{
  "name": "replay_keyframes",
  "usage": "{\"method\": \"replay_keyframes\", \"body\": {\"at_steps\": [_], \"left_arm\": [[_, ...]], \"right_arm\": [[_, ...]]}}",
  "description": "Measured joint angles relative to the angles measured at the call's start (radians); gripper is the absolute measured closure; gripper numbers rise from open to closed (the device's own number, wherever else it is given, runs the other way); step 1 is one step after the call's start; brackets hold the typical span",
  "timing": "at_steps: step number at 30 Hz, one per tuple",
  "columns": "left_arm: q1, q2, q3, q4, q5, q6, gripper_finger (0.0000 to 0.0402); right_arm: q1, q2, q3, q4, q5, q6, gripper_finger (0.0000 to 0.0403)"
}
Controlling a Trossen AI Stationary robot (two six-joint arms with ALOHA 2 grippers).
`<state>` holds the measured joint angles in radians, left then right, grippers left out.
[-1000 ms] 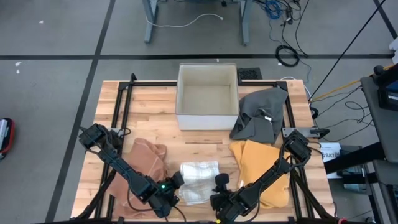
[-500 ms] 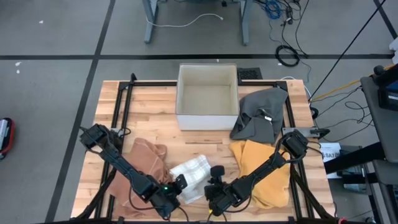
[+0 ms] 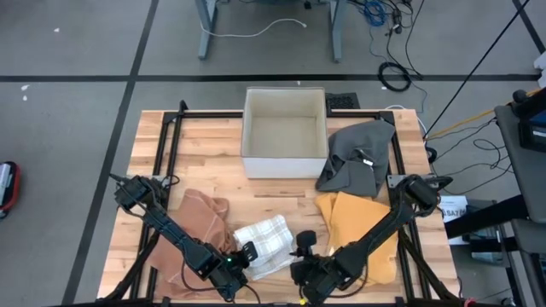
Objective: Fold towel
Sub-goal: Fold the white patterned towel
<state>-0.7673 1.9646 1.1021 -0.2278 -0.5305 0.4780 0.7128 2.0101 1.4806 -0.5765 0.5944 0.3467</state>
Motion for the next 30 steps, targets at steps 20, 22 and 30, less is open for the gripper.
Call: {"method": "replay_keyframes", "body": {"at_steps": [20, 22, 30], "left_arm": [[-0.021, 0.004, -0.002, 0.006, 0.008, 0.006, 0.0398], [-0.021, 0.004, -0.002, 0.006, 0.003, 0.006, 0.0398], [-0.023, 0.003, -0.003, -0.019, -0.065, 0.026, 0.0398]], "right_arm": [[-0.205, -0.029, -0.161, 0.549, -0.072, -0.144, 0.0254], [-0.220, -0.029, -0.188, 0.579, -0.155, -0.111, 0.0254], [-0.207, -0.028, -0.368, 0.839, -0.278, -0.044, 0.0255]]}}
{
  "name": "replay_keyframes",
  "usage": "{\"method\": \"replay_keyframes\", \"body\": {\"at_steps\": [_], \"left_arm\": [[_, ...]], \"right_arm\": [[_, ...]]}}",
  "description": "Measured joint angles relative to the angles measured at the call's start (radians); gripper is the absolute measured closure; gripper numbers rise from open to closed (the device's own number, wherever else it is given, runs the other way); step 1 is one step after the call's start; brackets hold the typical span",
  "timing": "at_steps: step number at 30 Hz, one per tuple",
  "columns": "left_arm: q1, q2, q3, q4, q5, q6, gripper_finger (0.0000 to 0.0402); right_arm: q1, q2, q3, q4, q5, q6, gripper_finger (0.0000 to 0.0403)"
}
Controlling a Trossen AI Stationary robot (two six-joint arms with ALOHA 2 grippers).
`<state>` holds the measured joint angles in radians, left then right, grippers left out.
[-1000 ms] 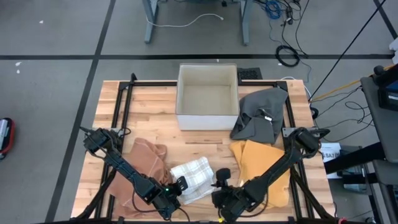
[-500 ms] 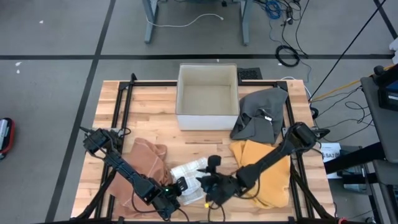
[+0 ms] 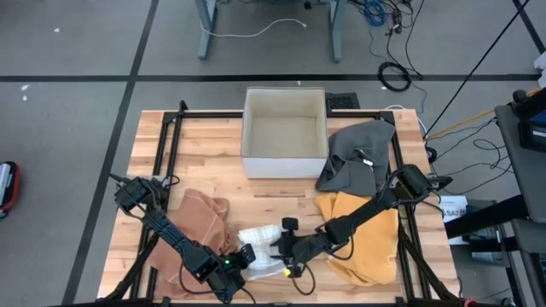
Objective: Fold towel
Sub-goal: Fold the white patterned towel
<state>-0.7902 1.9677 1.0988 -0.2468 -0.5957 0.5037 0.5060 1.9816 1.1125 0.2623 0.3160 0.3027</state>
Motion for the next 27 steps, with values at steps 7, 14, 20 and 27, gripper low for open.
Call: {"method": "replay_keyframes", "body": {"at_steps": [7, 14, 20, 27], "left_arm": [[0.005, -0.059, -0.004, -0.043, -0.004, -0.073, 0.0398], [-0.032, -0.199, -0.004, -0.066, -0.009, -0.161, 0.0398], [-0.075, -0.326, -0.003, -0.089, 0.011, -0.181, 0.0398], [-0.085, -0.356, 0.000, -0.215, 0.030, -0.301, 0.0398]], "right_arm": [[0.020, 0.000, -0.098, 0.119, -0.003, -0.044, 0.0255], [0.016, 0.000, -0.108, 0.152, -0.002, -0.069, 0.0255], [0.011, 0.000, -0.108, 0.225, -0.003, -0.111, 0.0255], [0.011, 0.001, -0.108, 0.279, -0.003, -0.152, 0.0255]]}}
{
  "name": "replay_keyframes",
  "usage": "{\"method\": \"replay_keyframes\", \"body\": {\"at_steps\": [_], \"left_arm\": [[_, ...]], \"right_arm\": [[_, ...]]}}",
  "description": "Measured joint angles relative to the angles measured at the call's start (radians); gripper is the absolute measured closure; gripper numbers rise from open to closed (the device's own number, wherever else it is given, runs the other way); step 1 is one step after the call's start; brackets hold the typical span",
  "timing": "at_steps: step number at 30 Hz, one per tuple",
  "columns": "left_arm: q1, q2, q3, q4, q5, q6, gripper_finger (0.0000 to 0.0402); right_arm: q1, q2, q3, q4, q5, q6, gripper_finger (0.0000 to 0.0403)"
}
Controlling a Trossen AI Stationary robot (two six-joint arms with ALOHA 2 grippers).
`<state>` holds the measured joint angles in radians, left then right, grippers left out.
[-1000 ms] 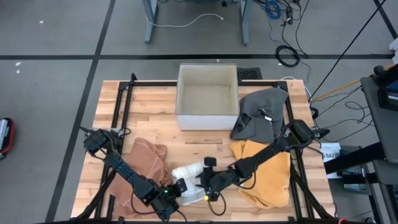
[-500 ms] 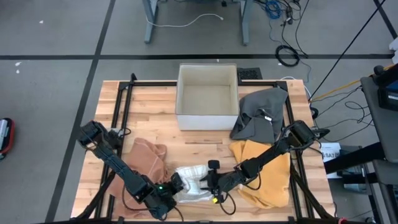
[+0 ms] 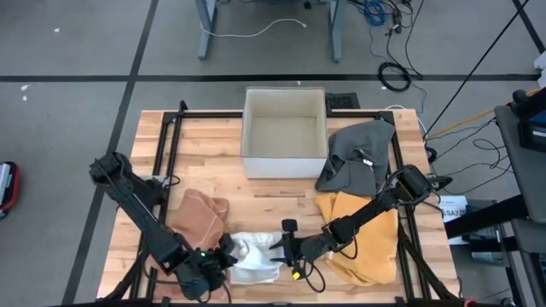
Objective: Fold towel
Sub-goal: Fold the white patterned towel
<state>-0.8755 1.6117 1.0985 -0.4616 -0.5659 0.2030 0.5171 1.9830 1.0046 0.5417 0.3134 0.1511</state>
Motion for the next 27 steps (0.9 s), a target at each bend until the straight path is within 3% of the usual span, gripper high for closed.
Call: {"method": "replay_keyframes", "body": {"at_steps": [5, 10, 17, 20, 27], "left_arm": [[0.030, 0.074, 0.000, -0.007, 0.096, -0.065, 0.0398], [0.050, 0.151, 0.000, 0.048, 0.104, -0.068, 0.0393], [0.066, 0.241, 0.000, 0.071, 0.114, -0.146, 0.0306], [0.067, 0.269, 0.000, 0.071, 0.070, -0.169, 0.0270], [0.057, 0.274, 0.000, 0.073, 0.018, -0.168, 0.0241]], "right_arm": [[0.000, 0.001, 0.009, 0.005, -0.001, -0.030, 0.0255], [0.000, 0.001, 0.027, 0.008, 0.001, -0.045, 0.0255], [0.000, 0.001, 0.034, 0.008, -0.011, -0.051, 0.0253], [0.000, 0.001, 0.034, 0.008, -0.045, -0.038, 0.0251], [0.000, 0.027, 0.035, 0.094, -0.065, -0.049, 0.0250]]}}
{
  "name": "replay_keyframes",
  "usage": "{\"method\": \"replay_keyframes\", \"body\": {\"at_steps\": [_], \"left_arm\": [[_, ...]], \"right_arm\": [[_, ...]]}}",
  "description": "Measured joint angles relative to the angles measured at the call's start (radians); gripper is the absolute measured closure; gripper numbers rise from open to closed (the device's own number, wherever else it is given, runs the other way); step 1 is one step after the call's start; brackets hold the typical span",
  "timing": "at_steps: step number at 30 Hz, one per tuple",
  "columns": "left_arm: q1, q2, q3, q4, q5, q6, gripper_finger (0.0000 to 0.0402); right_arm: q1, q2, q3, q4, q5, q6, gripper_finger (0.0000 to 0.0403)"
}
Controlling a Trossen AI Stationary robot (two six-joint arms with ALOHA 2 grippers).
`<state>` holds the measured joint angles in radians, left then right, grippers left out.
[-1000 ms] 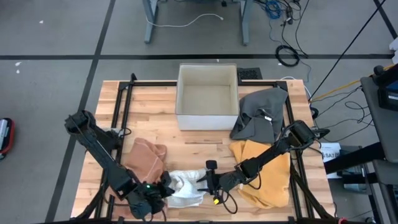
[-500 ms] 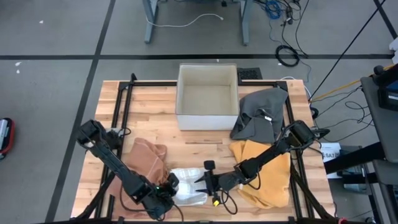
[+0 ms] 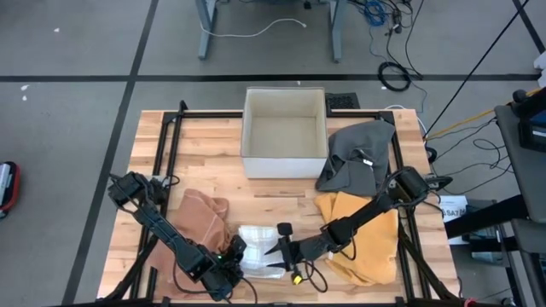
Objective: Fold towel
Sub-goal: Fold the white patterned towel, then put the folded white patterned towel into the laundry bin
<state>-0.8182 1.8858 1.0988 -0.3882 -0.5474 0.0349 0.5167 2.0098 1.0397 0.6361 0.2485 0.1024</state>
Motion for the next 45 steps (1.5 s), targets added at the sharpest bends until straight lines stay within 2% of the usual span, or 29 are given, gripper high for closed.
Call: {"method": "replay_keyframes", "body": {"at_steps": [2, 6, 9, 16, 22, 33, 36, 39, 41, 45], "left_arm": [[-0.007, -0.001, 0.000, 0.000, 0.001, 0.000, 0.0241], [-0.021, -0.002, 0.000, 0.000, 0.013, -0.001, 0.0241], [-0.038, -0.002, 0.000, -0.003, 0.014, -0.003, 0.0240], [-0.063, -0.003, 0.000, -0.103, 0.016, -0.062, 0.0240], [-0.084, -0.029, 0.000, -0.131, 0.014, -0.069, 0.0240], [-0.093, -0.187, 0.000, -0.160, -0.020, -0.106, 0.0240], [-0.094, -0.207, 0.000, -0.130, -0.101, -0.105, 0.0240], [-0.064, -0.205, 0.000, -0.089, -0.237, -0.106, 0.0241], [-0.010, -0.200, 0.000, -0.047, -0.227, -0.113, 0.0241], [0.107, -0.195, -0.001, 0.025, -0.115, -0.133, 0.0241]], "right_arm": [[-0.006, 0.039, 0.016, 0.052, -0.026, -0.016, 0.0250], [-0.016, 0.136, 0.105, 0.037, -0.048, -0.027, 0.0250], [-0.024, 0.196, 0.183, -0.049, -0.059, -0.032, 0.0250], [-0.031, 0.259, 0.318, -0.227, -0.190, -0.032, 0.0250], [-0.049, 0.257, 0.330, -0.351, -0.198, 0.019, 0.0250], [-0.061, 0.252, 0.331, -0.509, -0.197, 0.069, 0.0250], [-0.061, 0.249, 0.331, -0.544, -0.195, 0.087, 0.0250], [-0.060, 0.246, 0.331, -0.546, -0.194, 0.089, 0.0250], [-0.057, 0.238, 0.330, -0.556, -0.191, 0.082, 0.0250], [-0.055, 0.199, 0.323, -0.585, -0.187, 0.057, 0.0250]]}}
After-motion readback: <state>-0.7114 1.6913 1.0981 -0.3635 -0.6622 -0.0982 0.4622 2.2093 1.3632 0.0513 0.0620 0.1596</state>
